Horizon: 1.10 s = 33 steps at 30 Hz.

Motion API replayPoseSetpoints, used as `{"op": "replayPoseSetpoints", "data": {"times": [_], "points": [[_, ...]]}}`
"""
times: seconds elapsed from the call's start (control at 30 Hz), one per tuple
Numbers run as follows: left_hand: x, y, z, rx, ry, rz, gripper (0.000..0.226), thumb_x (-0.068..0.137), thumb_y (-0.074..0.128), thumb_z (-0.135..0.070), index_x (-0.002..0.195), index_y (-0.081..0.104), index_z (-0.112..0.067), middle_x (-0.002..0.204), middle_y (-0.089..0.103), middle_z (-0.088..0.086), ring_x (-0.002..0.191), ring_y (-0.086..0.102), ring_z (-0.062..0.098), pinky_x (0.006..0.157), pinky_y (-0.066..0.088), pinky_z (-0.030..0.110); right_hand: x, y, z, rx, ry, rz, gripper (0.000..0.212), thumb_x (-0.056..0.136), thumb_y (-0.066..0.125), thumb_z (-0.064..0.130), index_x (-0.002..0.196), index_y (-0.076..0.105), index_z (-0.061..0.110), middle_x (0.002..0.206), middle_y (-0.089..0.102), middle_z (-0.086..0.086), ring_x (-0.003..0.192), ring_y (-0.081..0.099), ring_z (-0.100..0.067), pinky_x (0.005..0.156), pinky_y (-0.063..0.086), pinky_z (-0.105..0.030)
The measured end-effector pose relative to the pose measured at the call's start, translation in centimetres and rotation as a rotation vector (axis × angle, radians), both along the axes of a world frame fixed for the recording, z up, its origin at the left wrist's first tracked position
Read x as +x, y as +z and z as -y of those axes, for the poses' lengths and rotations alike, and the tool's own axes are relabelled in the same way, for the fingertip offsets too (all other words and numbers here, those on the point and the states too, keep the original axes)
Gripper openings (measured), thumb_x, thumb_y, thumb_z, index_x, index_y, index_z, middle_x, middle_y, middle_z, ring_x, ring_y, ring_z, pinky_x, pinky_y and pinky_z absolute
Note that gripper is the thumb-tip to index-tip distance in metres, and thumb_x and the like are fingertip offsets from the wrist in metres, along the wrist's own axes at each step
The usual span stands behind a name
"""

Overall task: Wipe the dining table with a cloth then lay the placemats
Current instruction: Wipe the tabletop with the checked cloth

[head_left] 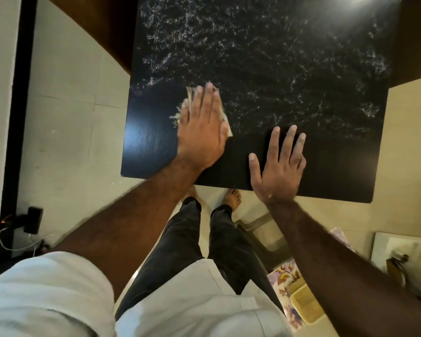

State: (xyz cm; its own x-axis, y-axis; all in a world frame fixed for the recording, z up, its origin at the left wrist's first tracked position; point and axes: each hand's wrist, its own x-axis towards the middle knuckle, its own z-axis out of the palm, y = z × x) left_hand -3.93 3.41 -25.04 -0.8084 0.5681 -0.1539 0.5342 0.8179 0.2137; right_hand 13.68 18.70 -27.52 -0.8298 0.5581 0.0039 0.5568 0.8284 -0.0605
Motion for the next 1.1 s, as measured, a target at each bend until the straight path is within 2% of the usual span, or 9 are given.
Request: {"op": "replayPoseSetpoints", "data": {"times": [0.17,0.4,0.57,0.7,0.83,1.0,1.1], "points": [[5.0,-0.5,-0.1,-0.005,-0.182,-0.007,0.077,0.117,0.025,-0.049,0.177,0.004,-0.006,0.187,-0.003,0.015,0.174,0.000,0.034,0.138,0.013,0.059,1.0,-0.2,-2.0,0.009,0.054,-0.001,0.086,0.114,0.035,0.070,0.181,0.015,0.021,0.187,0.009,-0.017,0.173,0.012,-0.042,0.126,0.035,-0.060],[2.3,0.0,4.4,-0.059,-0.068,0.017,0.078,0.116,0.025,-0.051,0.178,0.001,-0.011,0.187,-0.004,0.011,0.174,-0.003,0.031,0.139,0.012,0.058,1.5,-0.2,-6.7,-0.008,0.016,0.007,0.089,0.112,0.032,0.074,0.181,0.010,0.023,0.188,0.003,-0.015,0.173,0.007,-0.041,0.126,0.035,-0.063],[0.9,0.3,-0.2,-0.063,-0.047,-0.005,0.077,0.116,0.025,-0.049,0.178,0.003,-0.009,0.187,-0.002,0.013,0.174,0.000,0.032,0.139,0.011,0.058,0.9,-0.4,-8.2,0.018,0.171,-0.003,0.089,0.111,0.037,0.074,0.181,0.016,0.024,0.188,0.006,-0.015,0.174,0.008,-0.041,0.125,0.034,-0.061],[3.9,0.3,-5.9,-0.052,-0.207,0.006,0.078,0.116,0.024,-0.049,0.177,0.001,-0.007,0.187,-0.006,0.014,0.173,-0.004,0.034,0.139,0.010,0.060,1.1,0.0,-8.9,-0.025,0.192,-0.003,0.084,0.115,0.032,0.067,0.181,0.014,0.019,0.188,0.005,-0.014,0.174,0.007,-0.038,0.126,0.034,-0.060],[7.4,0.1,-6.5,-0.078,-0.338,0.008,0.078,0.116,0.022,-0.051,0.178,0.002,-0.008,0.187,-0.007,0.013,0.174,-0.003,0.031,0.138,0.013,0.059,1.5,-0.1,-9.8,-0.037,0.212,-0.003,0.082,0.116,0.030,0.061,0.180,0.014,0.012,0.188,0.004,-0.014,0.175,0.005,-0.035,0.127,0.035,-0.057],[5.7,0.4,-3.3,-0.094,-0.151,0.049,0.078,0.115,0.021,-0.051,0.178,-0.002,-0.012,0.187,-0.009,0.010,0.174,-0.007,0.029,0.140,0.009,0.058,2.4,-0.3,-11.8,-0.056,0.227,-0.016,0.091,0.114,0.034,0.069,0.180,0.011,0.012,0.189,-0.001,-0.011,0.175,0.000,-0.034,0.130,0.030,-0.056],[4.0,0.8,-4.7,-0.102,-0.042,0.031,0.077,0.115,0.020,-0.050,0.178,-0.001,-0.010,0.187,-0.008,0.011,0.174,-0.006,0.029,0.140,0.008,0.057,2.2,-0.3,-12.5,-0.068,0.199,-0.030,0.093,0.113,0.034,0.073,0.180,0.013,0.012,0.189,0.001,-0.011,0.175,0.000,-0.033,0.132,0.028,-0.054]]}}
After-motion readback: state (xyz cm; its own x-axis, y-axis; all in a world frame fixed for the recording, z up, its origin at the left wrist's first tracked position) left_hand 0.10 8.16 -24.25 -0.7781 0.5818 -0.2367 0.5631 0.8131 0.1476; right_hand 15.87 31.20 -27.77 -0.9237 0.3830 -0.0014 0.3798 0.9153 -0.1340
